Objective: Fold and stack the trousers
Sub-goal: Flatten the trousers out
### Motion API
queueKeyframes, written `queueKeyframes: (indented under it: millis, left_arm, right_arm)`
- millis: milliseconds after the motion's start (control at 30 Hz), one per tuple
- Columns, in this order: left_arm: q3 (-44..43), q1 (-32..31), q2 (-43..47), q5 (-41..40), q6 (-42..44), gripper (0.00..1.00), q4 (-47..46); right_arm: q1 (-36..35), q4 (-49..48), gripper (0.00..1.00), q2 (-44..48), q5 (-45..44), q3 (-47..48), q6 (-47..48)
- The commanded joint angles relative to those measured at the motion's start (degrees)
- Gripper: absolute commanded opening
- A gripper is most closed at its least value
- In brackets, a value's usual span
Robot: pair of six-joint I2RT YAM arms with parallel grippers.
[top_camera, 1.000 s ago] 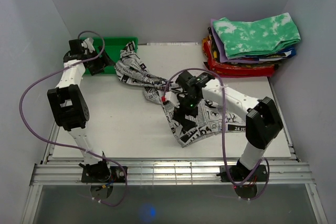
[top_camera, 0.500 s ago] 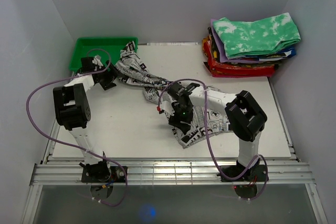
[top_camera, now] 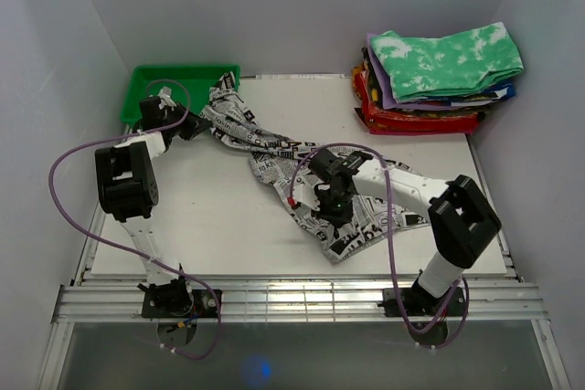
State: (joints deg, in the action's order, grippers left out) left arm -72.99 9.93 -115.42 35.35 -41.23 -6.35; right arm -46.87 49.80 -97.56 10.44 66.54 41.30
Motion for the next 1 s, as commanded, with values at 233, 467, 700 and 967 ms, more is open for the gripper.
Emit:
queueKeyframes:
  millis: [233, 467, 700, 967]
  left_arm:
    - [2.07, 6.76, 19.34, 8.41, 5.71, 0.0, 3.17]
    - [-1.01, 5.19, 28.66, 11.14, 15.47, 0.0, 6.0]
    - [-9.52, -8.78, 25.43, 6.68, 24.61, 0.0, 5.91]
    - [-27.01, -21.09, 6.01, 5.42, 23.39, 0.01, 3.97]
  right_arm:
    - [8.8, 8.55, 0.08, 22.65, -6.74, -13.27, 13.61]
    - [21.37, 9.96, 0.08, 30.84, -12.89, -22.59, 25.93]
    - [26.21, 10.4, 0.08, 33.74, -13.77, -27.07, 31.12]
    - [28.67, 11.19, 0.08, 35.86, -14.57, -28.75, 31.56]
